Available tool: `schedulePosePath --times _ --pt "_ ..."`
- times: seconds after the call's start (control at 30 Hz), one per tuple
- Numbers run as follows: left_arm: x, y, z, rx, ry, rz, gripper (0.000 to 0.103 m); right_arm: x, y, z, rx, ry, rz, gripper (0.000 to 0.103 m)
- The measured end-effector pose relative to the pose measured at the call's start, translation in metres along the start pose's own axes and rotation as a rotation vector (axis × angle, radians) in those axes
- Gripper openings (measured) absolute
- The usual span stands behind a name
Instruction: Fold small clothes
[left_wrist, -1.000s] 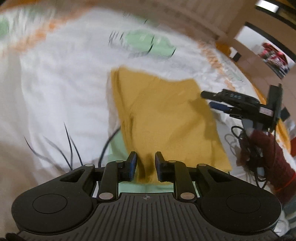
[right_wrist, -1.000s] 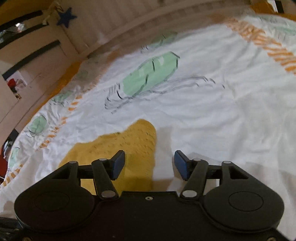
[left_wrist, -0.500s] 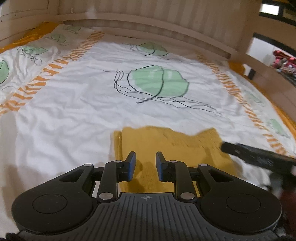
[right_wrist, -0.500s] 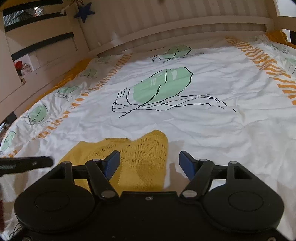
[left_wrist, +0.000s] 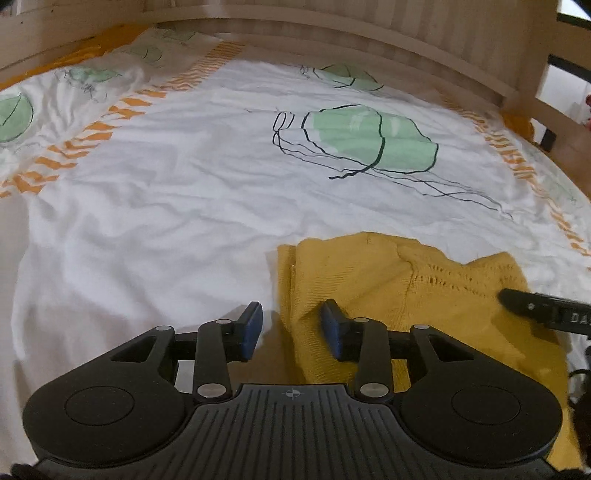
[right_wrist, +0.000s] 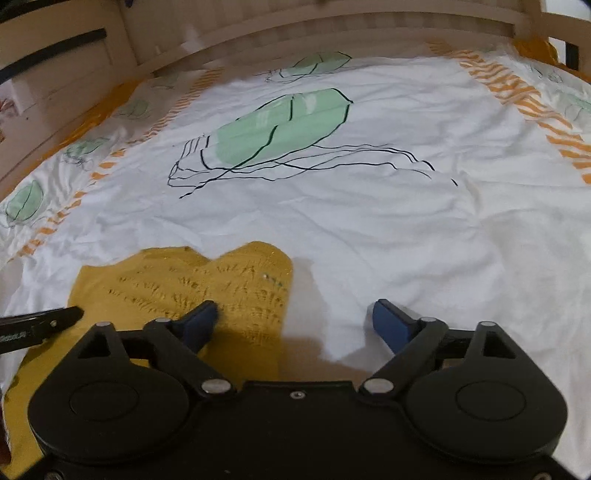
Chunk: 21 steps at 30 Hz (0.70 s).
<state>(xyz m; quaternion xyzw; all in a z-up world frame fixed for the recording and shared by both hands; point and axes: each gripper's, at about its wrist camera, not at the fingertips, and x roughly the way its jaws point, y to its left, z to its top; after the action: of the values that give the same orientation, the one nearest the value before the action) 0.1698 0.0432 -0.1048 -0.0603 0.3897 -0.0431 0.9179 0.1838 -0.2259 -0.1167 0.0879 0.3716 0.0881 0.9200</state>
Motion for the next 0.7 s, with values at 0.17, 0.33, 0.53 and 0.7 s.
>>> schedulePosePath --times 0.17,0.33,0.53,0.7 --pt "-0.004 0.004 0.002 -0.032 -0.001 0.005 0.042 -0.007 0.002 -0.002 -0.02 -0.016 -0.018 0.094" --pt "-0.014 0.013 -0.001 -0.101 -0.012 0.003 0.044 -0.033 0.017 0.005 -0.036 -0.112 -0.013 0.095" --pt "-0.015 0.016 -0.003 -0.11 -0.009 0.008 0.045 -0.015 0.059 0.013 -0.186 -0.058 -0.022 0.097" --pt "-0.016 0.016 -0.002 -0.096 -0.001 0.017 0.048 0.025 0.06 0.009 -0.131 0.054 -0.016 0.102"
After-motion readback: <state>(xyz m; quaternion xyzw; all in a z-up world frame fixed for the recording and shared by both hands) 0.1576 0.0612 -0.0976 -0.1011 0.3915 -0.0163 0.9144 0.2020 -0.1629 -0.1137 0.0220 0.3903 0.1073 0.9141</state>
